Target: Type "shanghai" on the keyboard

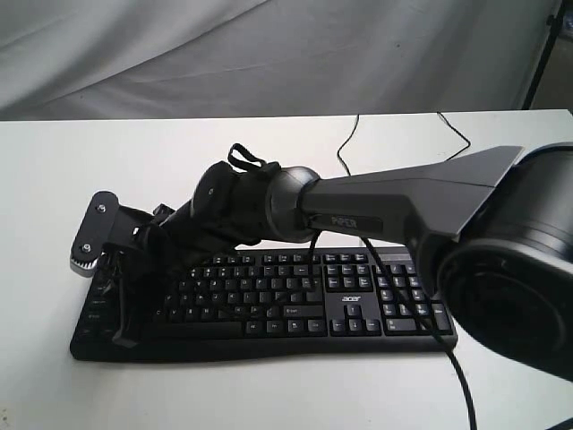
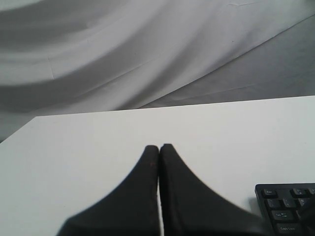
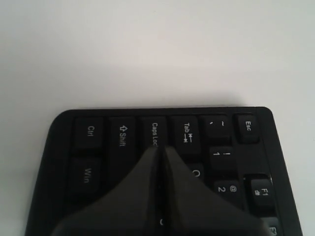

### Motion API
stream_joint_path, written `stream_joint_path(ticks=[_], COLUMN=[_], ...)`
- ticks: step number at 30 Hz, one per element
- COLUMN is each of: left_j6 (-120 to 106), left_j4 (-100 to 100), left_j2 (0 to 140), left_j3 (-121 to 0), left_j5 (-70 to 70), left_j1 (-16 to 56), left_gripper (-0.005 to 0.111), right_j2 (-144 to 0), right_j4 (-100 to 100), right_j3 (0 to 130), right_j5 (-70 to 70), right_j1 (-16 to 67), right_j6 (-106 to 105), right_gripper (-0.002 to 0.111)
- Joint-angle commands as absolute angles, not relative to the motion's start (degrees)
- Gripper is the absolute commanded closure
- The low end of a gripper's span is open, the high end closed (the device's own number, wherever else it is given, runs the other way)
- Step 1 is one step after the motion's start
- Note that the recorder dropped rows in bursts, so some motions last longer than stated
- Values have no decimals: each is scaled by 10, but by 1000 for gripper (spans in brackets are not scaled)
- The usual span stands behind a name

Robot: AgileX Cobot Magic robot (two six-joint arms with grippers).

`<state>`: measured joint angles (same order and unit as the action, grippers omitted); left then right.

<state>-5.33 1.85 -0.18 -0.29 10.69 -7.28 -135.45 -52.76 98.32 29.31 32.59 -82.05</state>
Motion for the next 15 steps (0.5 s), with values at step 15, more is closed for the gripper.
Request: stream_joint_path(ticks=[15], left_j6=[-52], left_j4=[18], left_j2=[0], left_j3=[0], left_j5=[105], left_j1=[-71], left_gripper=[106], right_j2=[-1355], right_j4=[-518], right_j3=[988], right_j5=[292], right_j1=[326], right_j6=[-826], right_gripper=[108])
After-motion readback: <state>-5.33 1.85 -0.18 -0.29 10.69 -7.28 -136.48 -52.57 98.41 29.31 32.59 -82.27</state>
